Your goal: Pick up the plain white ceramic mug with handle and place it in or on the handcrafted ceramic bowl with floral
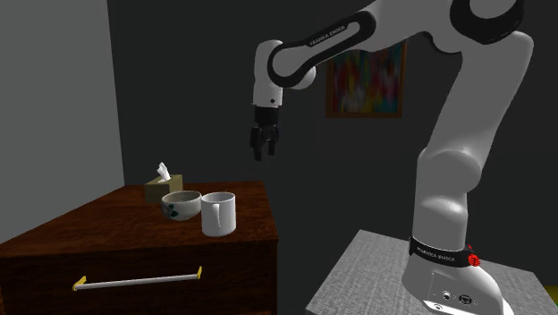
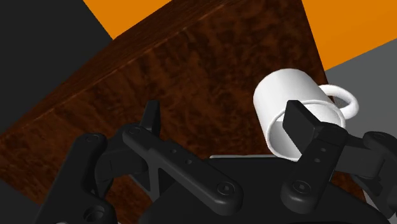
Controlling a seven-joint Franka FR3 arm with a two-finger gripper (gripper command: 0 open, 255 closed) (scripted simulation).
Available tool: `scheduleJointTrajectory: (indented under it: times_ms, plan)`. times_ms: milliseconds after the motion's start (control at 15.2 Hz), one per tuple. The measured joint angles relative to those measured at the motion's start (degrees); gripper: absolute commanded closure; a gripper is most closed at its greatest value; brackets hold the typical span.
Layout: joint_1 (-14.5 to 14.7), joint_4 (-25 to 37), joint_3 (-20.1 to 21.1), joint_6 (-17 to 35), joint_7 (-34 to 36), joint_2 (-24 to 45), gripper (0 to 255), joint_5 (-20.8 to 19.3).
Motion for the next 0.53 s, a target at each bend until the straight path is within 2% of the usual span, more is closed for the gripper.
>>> scheduleJointTrajectory:
  times_ms: [528]
  plan:
    - [1.3, 7.4, 2.6, 7.5, 4.3, 16.4, 0, -0.2]
